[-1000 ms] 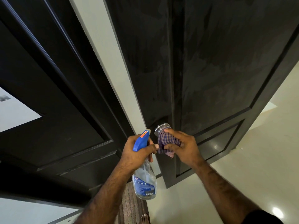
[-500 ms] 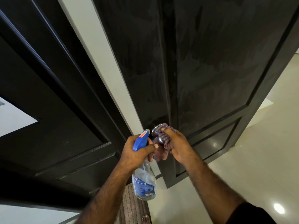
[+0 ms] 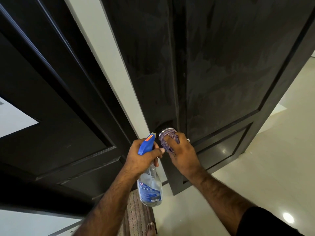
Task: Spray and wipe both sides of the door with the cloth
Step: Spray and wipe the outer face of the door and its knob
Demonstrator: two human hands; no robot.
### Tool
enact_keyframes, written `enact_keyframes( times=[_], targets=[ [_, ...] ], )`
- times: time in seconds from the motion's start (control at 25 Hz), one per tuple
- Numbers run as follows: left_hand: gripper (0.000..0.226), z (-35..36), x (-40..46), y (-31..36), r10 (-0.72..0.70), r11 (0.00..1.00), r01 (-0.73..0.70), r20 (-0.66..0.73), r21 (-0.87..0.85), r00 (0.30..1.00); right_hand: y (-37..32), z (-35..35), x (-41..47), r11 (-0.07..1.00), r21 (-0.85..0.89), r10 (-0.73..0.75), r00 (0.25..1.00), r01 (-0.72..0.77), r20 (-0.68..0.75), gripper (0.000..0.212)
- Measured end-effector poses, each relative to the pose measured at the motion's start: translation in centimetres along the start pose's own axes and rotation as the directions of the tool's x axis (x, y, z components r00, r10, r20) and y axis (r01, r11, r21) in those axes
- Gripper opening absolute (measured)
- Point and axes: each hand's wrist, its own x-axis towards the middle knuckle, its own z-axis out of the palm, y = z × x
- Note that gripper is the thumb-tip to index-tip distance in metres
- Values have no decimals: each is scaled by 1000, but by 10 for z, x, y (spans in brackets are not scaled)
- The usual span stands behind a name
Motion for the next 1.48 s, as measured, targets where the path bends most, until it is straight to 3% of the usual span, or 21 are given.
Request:
enact_keyframes(
  times=[0.08,0.12,0.16,0.2,0.28,0.36,0.44,0.52,0.6,0.68,0.76,0.84,0.92,0.96,1.04,1.12,1.16,1.28,1.36,1.48],
  targets=[
    [51,-5,-3,-1,-2,1000,2,-5,-20,1000,4,-2,-6,919,363,166,986,-156,3,64],
    [64,-9,-4,-1,-4,1000,4,-9,-30,1000,2,-5,-5,749,599,287,954,-283,91,62],
    [75,-12,-5,-1,-13,999,13,-17,-36,1000,3,-7,-4,507,778,362,911,-370,197,63],
    [82,-15,-5,0,-19,999,18,-25,-34,1000,6,-8,-2,282,870,400,874,-405,277,63],
    [85,-20,-5,0,-7,1000,7,-21,-30,1000,13,-7,-4,-91,898,429,797,-430,425,54],
    [84,-24,-6,3,3,1000,-4,-27,-30,1000,11,-4,-7,-374,824,399,728,-426,557,45],
    [79,-26,-8,4,18,999,-19,-27,-28,999,1,4,-12,-527,745,302,730,-408,613,46],
    [71,-27,-10,5,21,999,-21,-33,-25,999,-9,7,-7,-590,687,238,723,-423,649,50],
    [54,-28,-11,4,16,999,-17,-36,-29,999,-10,0,10,-544,692,268,683,-475,679,48],
    [43,-31,-11,0,10,999,-11,-36,-36,999,-8,-14,29,-357,740,328,666,-569,670,36],
    [51,-30,-11,-2,-3,999,2,-32,-44,999,-7,-27,39,-9,744,419,674,-668,609,25],
    [70,-25,-10,-1,-17,998,15,-40,-53,999,-17,-32,42,425,637,478,757,-643,445,21],
    [82,-18,-8,1,-20,998,18,-32,-54,999,-27,-26,37,832,312,401,886,-459,234,30],
    [83,-15,-6,2,-14,999,13,-26,-46,1000,-30,-19,32,946,71,306,942,-318,141,38],
    [81,-10,-3,4,-19,999,18,-15,-39,1000,-28,0,19,955,-293,68,996,-48,57,47],
    [81,-6,1,6,-18,999,18,11,-36,1000,-24,10,10,922,-372,-117,993,107,-4,41],
    [81,-5,3,7,-18,999,19,18,-33,1000,-21,13,7,933,-342,-130,991,113,-27,39],
    [83,-4,4,9,-12,999,13,18,-31,1000,-27,9,7,973,51,226,974,-226,-3,50],
    [82,-6,2,11,1,999,0,19,-34,1000,-31,9,13,860,321,402,914,-396,50,56],
    [85,-9,-7,16,0,1000,0,3,-27,1000,-34,8,22,588,631,566,814,-507,127,52]
  ],
)
